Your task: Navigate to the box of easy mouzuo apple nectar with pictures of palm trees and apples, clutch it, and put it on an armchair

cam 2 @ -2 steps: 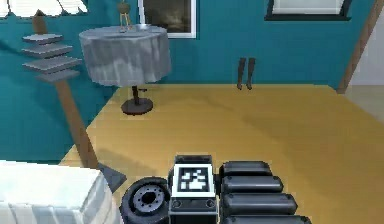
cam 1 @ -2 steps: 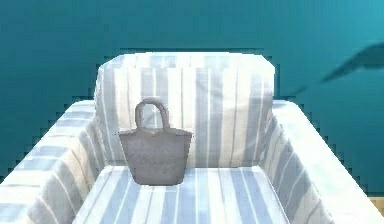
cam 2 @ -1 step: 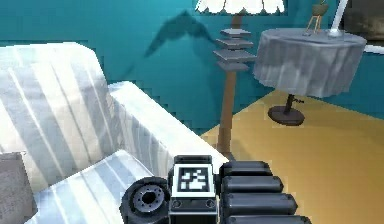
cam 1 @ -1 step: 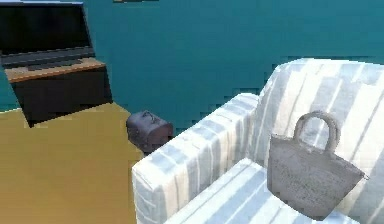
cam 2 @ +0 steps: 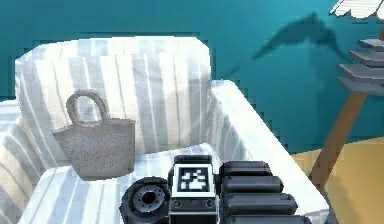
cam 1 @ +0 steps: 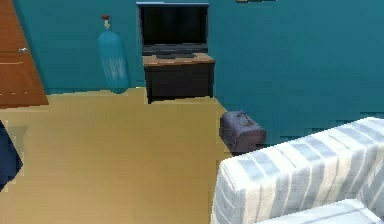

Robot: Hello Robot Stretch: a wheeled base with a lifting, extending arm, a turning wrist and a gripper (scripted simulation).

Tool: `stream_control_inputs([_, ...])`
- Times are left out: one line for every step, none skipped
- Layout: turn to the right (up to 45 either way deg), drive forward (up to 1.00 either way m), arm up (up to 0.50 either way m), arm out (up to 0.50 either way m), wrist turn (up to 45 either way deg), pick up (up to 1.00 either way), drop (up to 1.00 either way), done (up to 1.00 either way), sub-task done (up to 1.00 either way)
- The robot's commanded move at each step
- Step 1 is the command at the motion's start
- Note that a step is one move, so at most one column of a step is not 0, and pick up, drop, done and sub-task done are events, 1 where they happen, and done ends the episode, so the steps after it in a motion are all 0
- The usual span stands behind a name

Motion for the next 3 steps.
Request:
stream_control_inputs([-3.0,0.0,0.0,0.0,0.0,0.0,0.0,0.0,0.0])
stream_control_inputs([0.0,0.0,0.0,0.32,0.0,0.0,0.0,0.0,0.0])
stream_control_inputs([0.0,0.0,0.0,0.0,45.0,0.0,0.0,0.0,0.0])
